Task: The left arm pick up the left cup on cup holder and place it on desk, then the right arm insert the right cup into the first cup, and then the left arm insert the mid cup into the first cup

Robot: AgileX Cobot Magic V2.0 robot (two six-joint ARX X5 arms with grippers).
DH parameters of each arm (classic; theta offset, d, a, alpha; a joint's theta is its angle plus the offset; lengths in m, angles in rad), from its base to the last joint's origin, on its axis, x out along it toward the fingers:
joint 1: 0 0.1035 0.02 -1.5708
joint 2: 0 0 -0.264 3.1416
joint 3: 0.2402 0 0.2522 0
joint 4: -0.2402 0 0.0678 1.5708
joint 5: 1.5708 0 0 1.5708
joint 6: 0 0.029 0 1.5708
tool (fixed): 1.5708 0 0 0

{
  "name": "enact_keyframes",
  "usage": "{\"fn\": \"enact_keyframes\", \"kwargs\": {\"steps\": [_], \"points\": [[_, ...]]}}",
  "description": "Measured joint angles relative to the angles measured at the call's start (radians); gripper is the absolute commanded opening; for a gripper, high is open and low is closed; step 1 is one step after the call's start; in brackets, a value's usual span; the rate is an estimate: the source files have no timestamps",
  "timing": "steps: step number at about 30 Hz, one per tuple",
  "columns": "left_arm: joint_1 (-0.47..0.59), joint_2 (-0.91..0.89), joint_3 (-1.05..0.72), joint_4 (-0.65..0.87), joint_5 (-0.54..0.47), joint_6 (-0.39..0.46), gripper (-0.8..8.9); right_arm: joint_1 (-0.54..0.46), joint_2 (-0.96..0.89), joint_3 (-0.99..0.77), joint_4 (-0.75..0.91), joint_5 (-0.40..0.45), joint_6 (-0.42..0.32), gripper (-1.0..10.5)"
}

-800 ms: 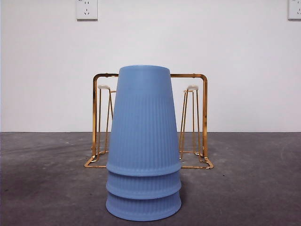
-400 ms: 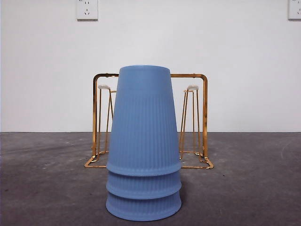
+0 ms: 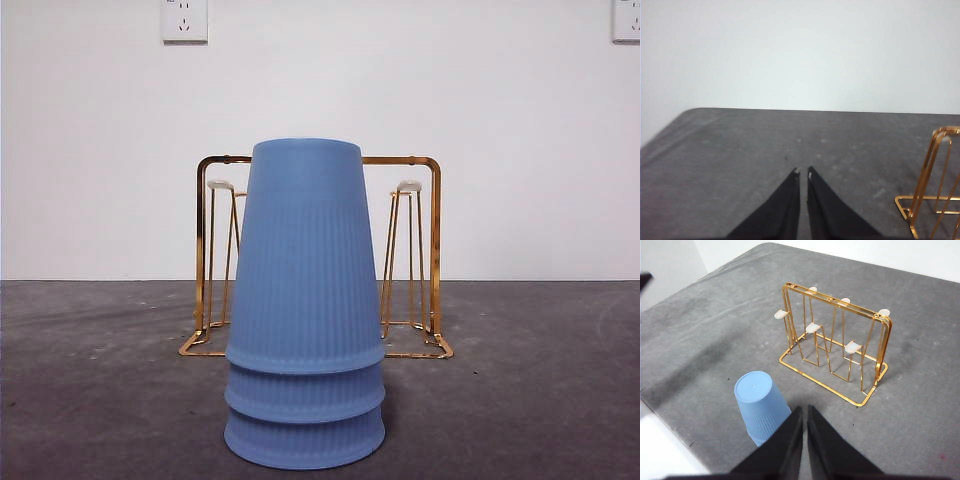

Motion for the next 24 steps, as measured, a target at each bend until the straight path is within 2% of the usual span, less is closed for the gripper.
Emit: {"fn": "enact_keyframes", "kwargs": {"steps": [4, 6, 15, 20, 24], "points": [[0.083, -0.05, -0.163, 0.087, 0.115, -0.024, 0.21, 0.0, 0.0, 0.0, 0.0, 0.0, 0.0, 0.1], [0.111, -0.071, -0.207, 0.088, 0.133, -0.029, 0.21, 0.0, 0.0, 0.0, 0.0, 0.0, 0.0, 0.1], [0.126, -0.135, -0.272, 0.092, 0.095, -0.031, 0.21, 0.0, 0.0, 0.0, 0.0, 0.0, 0.0, 0.1], [0.093, -0.149, -0.272, 0.067, 0.036, -0.031, 0.22, 0.0, 0.0, 0.0, 0.0, 0.0, 0.0, 0.1], [0.079, -0.149, -0.272, 0.041, 0.031, -0.031, 0.21, 0.0, 0.0, 0.0, 0.0, 0.0, 0.0, 0.1]]}}
